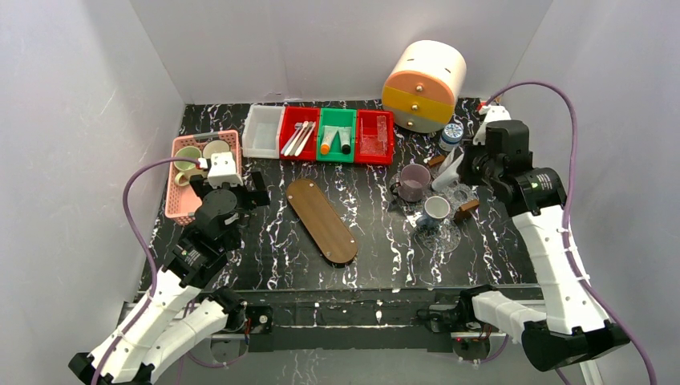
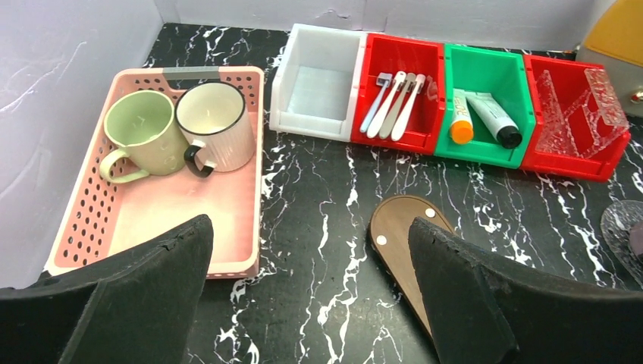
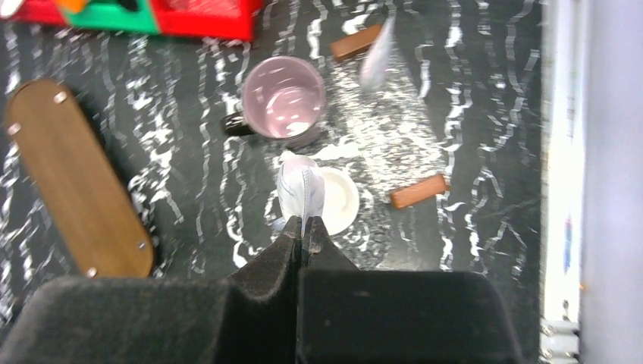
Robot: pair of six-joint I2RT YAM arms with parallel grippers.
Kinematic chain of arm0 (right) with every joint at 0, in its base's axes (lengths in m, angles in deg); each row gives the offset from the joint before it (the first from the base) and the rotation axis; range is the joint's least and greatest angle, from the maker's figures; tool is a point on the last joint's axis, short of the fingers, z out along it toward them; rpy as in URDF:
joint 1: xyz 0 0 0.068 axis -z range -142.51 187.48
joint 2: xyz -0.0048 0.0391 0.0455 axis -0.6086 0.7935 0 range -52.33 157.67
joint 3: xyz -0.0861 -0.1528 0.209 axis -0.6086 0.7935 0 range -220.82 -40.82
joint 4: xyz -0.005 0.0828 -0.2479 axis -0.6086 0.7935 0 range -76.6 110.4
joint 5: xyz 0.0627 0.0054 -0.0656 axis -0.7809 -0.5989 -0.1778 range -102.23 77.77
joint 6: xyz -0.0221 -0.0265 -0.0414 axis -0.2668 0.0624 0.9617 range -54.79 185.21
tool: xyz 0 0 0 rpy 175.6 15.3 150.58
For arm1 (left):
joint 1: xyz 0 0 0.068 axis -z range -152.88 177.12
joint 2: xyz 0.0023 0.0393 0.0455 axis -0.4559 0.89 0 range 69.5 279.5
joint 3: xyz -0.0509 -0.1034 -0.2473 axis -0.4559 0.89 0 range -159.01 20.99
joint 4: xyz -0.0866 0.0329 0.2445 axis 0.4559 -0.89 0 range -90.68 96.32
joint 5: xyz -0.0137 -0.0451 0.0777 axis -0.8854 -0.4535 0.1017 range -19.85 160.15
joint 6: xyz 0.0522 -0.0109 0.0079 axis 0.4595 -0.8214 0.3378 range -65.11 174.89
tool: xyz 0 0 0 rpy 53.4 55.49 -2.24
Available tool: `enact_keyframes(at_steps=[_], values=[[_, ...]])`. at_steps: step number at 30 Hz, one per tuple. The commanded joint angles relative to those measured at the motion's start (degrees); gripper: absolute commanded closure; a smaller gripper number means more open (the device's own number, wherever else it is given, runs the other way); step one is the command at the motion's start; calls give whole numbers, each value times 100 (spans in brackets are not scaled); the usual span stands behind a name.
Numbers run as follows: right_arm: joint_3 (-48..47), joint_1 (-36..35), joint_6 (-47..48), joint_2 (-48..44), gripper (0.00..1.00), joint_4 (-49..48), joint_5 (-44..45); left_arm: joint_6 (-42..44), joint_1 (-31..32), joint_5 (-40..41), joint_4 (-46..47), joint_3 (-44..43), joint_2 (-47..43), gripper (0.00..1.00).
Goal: Prepare toiletry sets of a toothbrush and toothpaste on the tray
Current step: Adjust the toothpaste holder at the center of the board.
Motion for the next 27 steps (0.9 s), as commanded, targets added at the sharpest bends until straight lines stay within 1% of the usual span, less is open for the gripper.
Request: enact_keyframes(at_steps=[1,6,11,15,19,27], values=[[-279,13,-270,119,99,12,1406,27,-74,360,-71,47,-63,2],[55,10,-383,227,99,-152,1963,3,-126,344,-83,70,-71,2],[373,10,-369,221,99,-643,2236,-43,-206,337,-90,91,-102,2],[530,21,-375,360,99,-778,2392,-52,-250,275,-94,100,-107,2],[897,20,-429,373,99,-1084,2569,-78,-333,179,-92,115,-96,2],[1291,115,-514,404,99,-1466,2674,-137,-540,-78,-76,126,-57,2]])
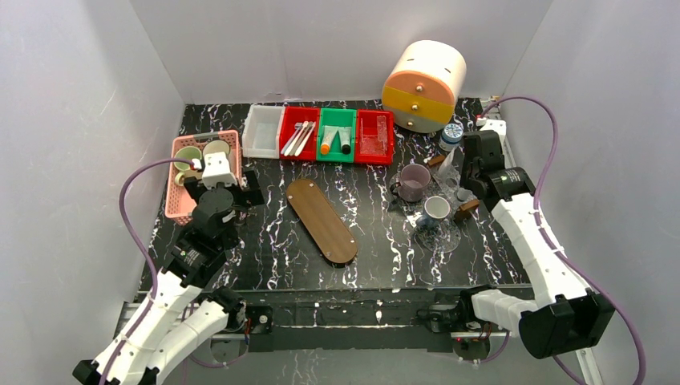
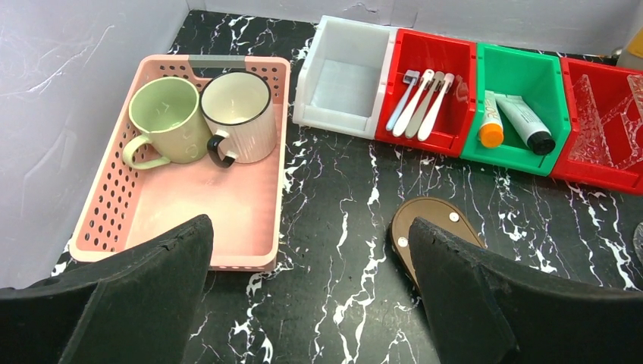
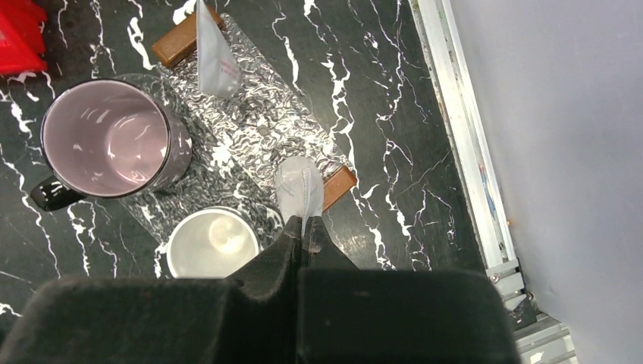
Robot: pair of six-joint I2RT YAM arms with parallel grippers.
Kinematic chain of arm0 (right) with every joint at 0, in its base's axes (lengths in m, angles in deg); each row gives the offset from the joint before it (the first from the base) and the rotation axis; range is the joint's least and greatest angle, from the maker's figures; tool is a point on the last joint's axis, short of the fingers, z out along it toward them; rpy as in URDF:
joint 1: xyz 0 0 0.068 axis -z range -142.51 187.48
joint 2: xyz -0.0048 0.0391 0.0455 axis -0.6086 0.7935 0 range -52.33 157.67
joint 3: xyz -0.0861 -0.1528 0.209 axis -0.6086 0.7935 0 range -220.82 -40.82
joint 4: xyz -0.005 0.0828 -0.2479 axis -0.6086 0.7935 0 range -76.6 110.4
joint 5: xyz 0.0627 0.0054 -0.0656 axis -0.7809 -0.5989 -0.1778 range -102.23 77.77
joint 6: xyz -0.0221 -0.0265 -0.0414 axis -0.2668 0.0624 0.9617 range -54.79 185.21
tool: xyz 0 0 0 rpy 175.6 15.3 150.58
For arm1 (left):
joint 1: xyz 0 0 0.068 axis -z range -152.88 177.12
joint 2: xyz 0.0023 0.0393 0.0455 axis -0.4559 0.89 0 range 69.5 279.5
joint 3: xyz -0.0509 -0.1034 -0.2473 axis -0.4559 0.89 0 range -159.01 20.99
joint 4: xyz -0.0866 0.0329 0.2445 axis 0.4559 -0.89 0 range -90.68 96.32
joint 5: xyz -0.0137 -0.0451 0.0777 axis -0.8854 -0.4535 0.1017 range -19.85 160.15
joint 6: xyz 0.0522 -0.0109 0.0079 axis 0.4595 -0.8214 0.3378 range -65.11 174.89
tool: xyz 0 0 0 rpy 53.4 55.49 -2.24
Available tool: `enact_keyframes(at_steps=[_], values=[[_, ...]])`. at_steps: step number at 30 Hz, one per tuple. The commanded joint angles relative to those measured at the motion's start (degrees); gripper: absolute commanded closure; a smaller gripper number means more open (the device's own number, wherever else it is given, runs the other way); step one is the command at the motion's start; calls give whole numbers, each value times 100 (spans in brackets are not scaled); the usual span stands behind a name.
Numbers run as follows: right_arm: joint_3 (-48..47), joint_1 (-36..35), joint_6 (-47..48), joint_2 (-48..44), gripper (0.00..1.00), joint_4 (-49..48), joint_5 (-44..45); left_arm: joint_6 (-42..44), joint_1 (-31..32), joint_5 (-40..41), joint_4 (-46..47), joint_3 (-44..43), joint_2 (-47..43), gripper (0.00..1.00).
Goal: Prepare toiletry sets of a toothbrush and toothpaste on the tray
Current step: Adjust the toothpaste holder at the center of the board.
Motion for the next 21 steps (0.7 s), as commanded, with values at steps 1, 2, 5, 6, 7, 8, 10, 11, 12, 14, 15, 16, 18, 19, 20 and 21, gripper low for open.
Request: enact_keyframes(at_steps=[1,2,5,6,7,8,10,11,12,14,15,16,18,19,20,21], values=[[130,138,-110,-44,99,-672,183,-102,-137,-102,20,52,-12,2],[159,204,-119,-44,99,-706,102,-109,-180,-148,29,52,-14,2],[232,329,-150,-3,99,-791,-28,-128,-259,-228,39,60,-15,2],[236,374,-151,18,99,-801,-78,-129,-286,-254,48,65,-10,2],[233,411,-167,34,99,-807,-116,-129,-304,-272,44,69,-10,2],[222,451,-178,31,99,-815,-160,-133,-322,-285,45,80,-13,2],[186,493,-201,27,99,-812,-217,-137,-350,-318,64,84,-14,2],[153,500,-209,12,99,-814,-240,-138,-366,-341,69,87,-15,2],[114,497,-205,-6,99,-805,-239,-142,-377,-362,71,88,-2,2],[-18,496,-201,-29,99,-766,-200,-142,-413,-417,79,87,8,2],[-84,499,-189,-40,99,-745,-167,-146,-436,-449,87,95,11,2],[-139,497,-169,-40,99,-741,-125,-147,-461,-477,96,96,12,2],[-181,504,-134,-53,99,-777,-54,-162,-504,-535,111,96,27,2],[-180,507,-134,-41,99,-810,-25,-164,-524,-573,114,98,36,2],[-171,509,-148,-32,99,-837,-4,-171,-549,-597,116,96,37,2],[-158,508,-167,-17,99,-865,29,-173,-559,-616,117,103,39,2]])
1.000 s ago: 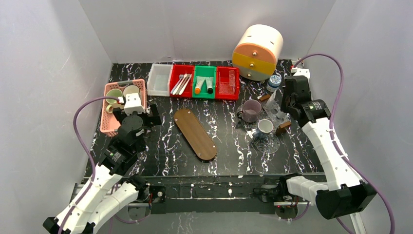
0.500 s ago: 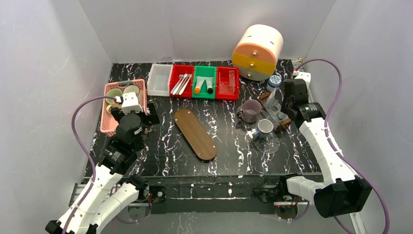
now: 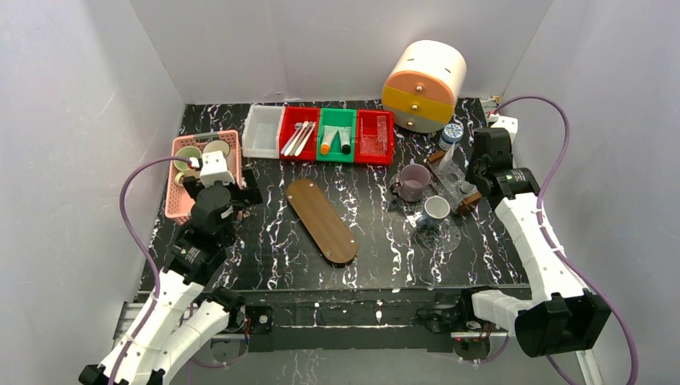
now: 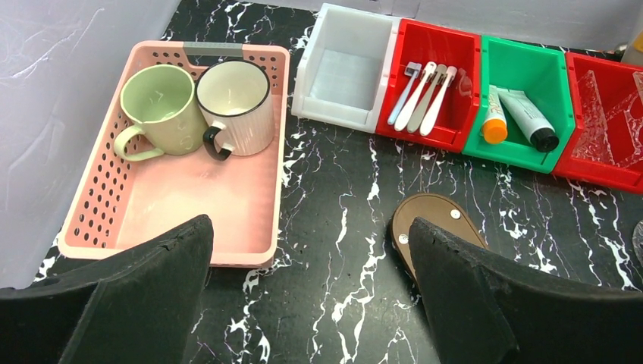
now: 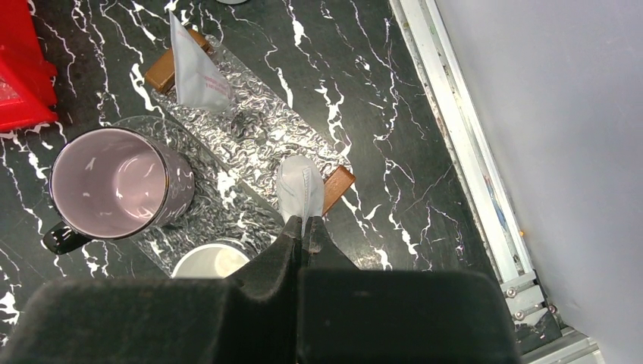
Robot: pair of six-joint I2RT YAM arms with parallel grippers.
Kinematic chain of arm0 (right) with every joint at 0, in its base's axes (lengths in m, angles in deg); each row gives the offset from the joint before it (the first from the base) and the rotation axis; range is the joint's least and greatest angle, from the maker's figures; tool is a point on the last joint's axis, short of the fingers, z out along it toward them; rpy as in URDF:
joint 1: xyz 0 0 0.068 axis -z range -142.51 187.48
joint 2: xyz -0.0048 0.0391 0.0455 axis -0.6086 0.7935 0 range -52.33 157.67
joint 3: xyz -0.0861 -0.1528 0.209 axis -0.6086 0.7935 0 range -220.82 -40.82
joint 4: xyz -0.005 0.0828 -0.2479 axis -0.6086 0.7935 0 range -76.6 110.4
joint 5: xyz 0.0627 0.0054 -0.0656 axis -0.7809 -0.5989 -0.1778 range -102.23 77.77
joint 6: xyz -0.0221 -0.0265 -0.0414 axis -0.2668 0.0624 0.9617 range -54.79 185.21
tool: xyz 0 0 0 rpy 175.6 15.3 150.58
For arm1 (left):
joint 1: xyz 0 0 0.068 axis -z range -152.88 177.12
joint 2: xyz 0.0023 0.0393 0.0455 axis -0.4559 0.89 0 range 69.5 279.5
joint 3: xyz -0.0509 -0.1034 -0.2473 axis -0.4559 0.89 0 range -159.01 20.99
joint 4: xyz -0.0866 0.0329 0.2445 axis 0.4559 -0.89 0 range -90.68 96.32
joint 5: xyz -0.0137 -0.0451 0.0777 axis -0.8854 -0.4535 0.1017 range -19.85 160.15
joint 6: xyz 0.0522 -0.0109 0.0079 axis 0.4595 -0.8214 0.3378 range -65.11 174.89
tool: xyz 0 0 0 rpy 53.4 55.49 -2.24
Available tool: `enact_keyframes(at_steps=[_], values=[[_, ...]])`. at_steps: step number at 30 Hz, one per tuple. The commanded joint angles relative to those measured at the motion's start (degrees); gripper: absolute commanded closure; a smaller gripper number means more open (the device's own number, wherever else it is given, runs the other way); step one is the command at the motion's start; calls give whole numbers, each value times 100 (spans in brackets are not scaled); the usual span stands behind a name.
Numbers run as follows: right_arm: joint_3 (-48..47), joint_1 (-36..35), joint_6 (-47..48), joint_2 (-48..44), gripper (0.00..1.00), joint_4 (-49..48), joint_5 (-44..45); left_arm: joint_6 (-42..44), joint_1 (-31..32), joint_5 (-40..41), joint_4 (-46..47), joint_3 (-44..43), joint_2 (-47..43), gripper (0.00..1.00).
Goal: Prepare toiletry sets of a toothbrush and toothpaste on the tray
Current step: Adjust the toothpaste holder at the center of the board.
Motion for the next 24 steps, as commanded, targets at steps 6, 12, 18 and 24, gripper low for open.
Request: enact_keyframes(at_steps=[6,12,18,24], values=[[-181,54,-133,18,99,-438,143,-70,-142,-196,125,33,48,2],[84,98,-225,88,99,-570,-5,-70,-178,-244,135,37,54,2],[280,134,-257,86,99,-637,-34,-70,-196,-272,138,46,62,2],[235,155,-329,51,99,-328,-302,-70,-211,-305,146,55,65,2]])
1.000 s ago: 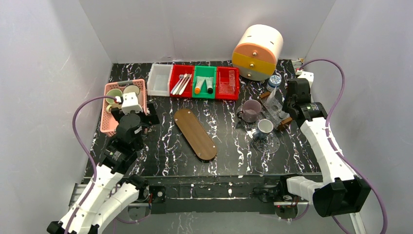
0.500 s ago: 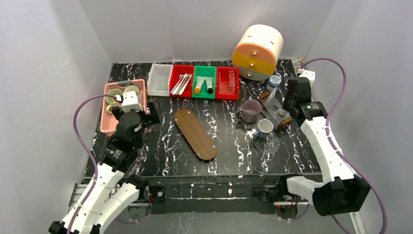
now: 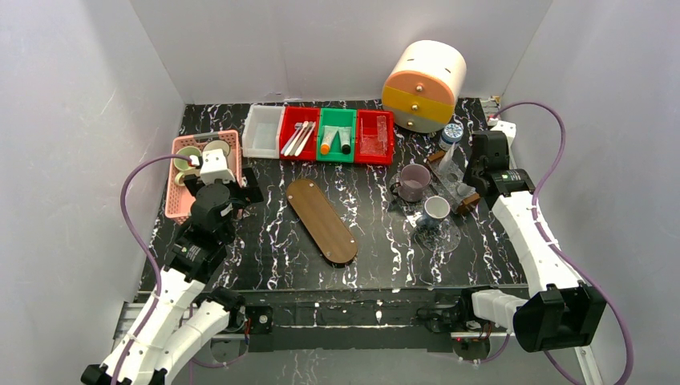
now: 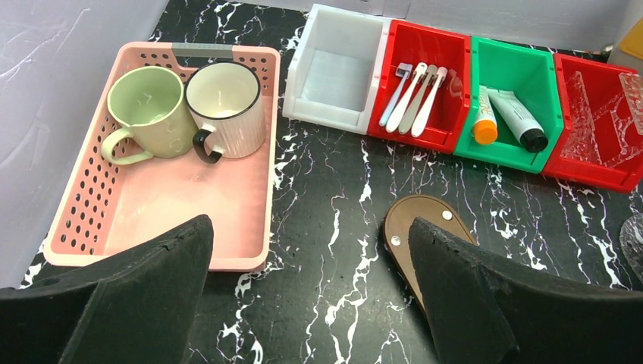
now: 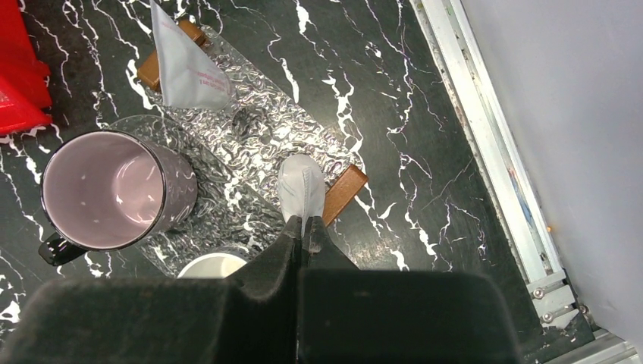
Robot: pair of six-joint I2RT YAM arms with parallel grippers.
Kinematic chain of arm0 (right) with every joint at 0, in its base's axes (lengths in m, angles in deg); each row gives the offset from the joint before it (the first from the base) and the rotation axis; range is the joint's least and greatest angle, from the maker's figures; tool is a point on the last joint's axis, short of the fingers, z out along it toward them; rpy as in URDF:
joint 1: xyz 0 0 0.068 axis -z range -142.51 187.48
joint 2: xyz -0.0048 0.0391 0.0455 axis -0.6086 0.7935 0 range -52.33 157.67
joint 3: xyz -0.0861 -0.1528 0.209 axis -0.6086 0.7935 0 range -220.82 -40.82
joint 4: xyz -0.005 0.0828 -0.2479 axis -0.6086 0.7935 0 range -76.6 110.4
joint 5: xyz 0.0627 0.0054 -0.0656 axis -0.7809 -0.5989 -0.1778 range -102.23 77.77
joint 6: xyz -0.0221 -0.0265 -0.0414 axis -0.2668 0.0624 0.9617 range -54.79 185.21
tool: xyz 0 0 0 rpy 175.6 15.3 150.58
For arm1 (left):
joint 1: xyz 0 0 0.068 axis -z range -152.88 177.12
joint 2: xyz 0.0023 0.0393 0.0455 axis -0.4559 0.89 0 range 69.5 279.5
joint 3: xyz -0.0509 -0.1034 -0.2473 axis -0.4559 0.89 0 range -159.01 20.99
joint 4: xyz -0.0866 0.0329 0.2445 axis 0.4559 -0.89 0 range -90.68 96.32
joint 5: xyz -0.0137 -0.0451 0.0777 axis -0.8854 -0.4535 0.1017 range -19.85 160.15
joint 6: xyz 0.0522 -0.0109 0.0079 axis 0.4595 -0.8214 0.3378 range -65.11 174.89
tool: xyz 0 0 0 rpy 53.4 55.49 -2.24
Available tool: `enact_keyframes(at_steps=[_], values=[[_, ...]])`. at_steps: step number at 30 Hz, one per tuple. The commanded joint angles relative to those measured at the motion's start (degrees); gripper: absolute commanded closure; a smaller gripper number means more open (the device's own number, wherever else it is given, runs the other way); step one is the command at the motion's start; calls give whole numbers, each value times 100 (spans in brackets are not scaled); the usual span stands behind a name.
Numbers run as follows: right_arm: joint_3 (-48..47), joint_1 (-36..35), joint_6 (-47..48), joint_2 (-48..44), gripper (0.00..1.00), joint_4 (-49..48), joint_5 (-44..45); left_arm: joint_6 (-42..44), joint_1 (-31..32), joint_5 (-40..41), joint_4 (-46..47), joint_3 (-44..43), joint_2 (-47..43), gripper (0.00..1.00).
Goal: Prepare toiletry sets of a toothbrush and toothpaste on the tray
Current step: Adjust the toothpaste holder at the center of the board.
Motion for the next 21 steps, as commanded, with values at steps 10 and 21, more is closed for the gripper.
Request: enact_keyframes(at_steps=[10,21], values=[[-228,53,-153,-181,99,547,-466,-52,-66,-88,58,57,28,2],[-229,105,-186,-136,98,539,-450,-53,-96,-135,63,68,49,2]])
